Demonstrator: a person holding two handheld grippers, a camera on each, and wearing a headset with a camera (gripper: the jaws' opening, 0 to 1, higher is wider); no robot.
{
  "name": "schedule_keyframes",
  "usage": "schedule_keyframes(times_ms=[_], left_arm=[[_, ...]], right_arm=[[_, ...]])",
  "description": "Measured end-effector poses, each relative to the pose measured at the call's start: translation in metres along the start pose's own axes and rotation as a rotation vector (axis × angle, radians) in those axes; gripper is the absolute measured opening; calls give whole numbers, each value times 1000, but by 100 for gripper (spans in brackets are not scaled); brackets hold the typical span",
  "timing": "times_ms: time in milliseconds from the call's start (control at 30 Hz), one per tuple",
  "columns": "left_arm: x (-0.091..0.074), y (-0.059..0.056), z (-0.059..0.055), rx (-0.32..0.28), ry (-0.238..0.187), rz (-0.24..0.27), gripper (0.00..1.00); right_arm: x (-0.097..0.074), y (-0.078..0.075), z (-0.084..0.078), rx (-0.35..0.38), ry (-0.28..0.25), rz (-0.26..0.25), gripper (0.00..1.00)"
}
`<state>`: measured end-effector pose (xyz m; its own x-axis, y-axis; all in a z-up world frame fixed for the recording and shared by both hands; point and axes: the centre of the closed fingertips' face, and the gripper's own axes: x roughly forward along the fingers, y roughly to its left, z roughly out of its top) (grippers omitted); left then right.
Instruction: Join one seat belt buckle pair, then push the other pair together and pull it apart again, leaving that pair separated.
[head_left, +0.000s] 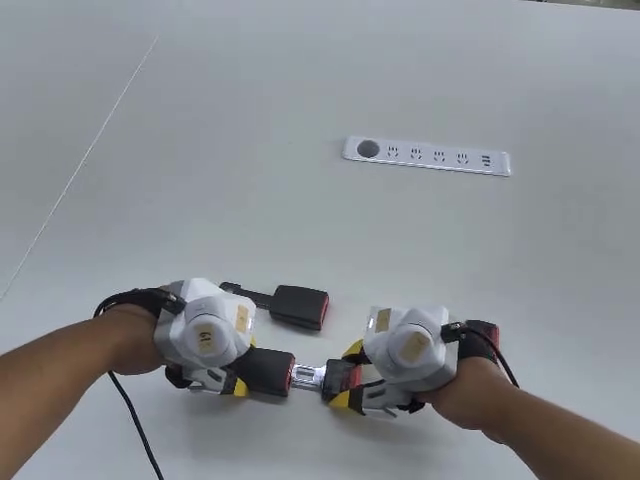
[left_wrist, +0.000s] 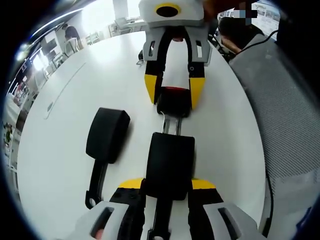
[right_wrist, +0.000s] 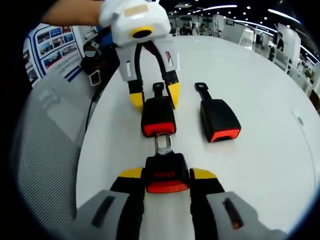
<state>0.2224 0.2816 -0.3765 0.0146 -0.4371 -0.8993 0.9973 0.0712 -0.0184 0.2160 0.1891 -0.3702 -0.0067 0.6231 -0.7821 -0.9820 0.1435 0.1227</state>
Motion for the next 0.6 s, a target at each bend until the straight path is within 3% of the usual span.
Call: schedule_keyframes(times_ms=[200, 267, 400, 600], left_arm=[[0, 0, 0, -6, -3, 3, 33], [0, 0, -1, -3, 0, 2, 33], [-1, -1, 0, 3, 1, -3, 33], [-2, -1, 0, 0, 3, -4, 33]], right_arm=[[7, 3, 13, 9, -49, 14, 34], [9, 2, 12, -32, -28, 9, 34], [7, 2, 12, -45, -46, 14, 34], [11, 2, 16, 1, -48, 8, 33]])
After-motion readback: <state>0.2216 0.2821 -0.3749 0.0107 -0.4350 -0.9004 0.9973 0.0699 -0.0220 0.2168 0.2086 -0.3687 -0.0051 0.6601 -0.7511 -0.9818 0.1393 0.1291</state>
